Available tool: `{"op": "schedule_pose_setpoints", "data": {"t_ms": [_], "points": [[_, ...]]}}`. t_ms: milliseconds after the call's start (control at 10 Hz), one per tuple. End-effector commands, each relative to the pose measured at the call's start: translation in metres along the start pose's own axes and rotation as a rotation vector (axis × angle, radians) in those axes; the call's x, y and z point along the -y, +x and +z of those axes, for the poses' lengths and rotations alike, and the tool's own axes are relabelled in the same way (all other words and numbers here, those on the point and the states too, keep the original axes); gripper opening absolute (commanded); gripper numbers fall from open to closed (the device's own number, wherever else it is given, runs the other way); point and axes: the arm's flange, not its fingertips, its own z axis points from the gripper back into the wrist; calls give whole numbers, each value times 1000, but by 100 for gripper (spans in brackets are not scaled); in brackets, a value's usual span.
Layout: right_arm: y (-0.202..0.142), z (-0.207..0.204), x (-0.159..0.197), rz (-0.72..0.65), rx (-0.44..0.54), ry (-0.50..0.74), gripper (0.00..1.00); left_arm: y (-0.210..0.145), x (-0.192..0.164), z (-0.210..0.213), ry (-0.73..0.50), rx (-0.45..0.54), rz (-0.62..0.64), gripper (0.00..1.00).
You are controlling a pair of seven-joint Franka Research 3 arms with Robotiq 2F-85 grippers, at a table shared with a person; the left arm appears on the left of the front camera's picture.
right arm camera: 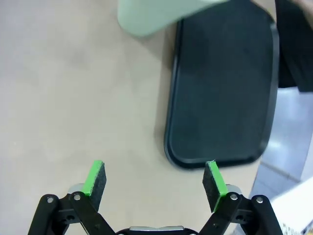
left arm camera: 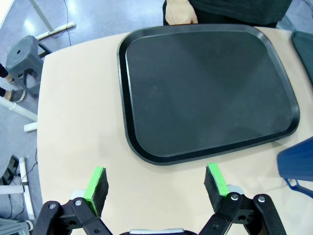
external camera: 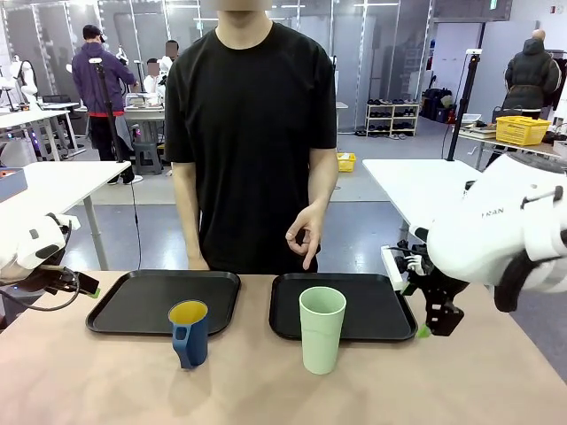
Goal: Sort and store the cups by type.
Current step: Pick up the Reusable plastic cup.
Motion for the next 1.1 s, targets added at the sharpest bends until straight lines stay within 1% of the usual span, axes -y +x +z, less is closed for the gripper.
{"op": "schedule_pose_setpoints", "data": {"t_ms": [0, 300, 600, 700, 900, 1000], "points": [[-23, -20, 5, 58, 206, 11, 100, 0, 1, 0, -1, 0, -2, 100], [-42, -46, 5, 54, 457, 0, 100, 0, 1, 0, -1, 0, -2, 100], [-51, -68, 10, 30, 665, -18, 100, 0, 1, 0, -1, 0, -2, 100], [-54, -74, 13, 10, 686, -1, 100, 0, 1, 0, -1, 0, -2, 100], [-59, -85, 16, 23, 760, 58, 100, 0, 1, 0, -1, 0, -2, 100], [-62, -90, 17, 13, 798, 63, 100, 0, 1, 0, -1, 0, -2, 100]]}}
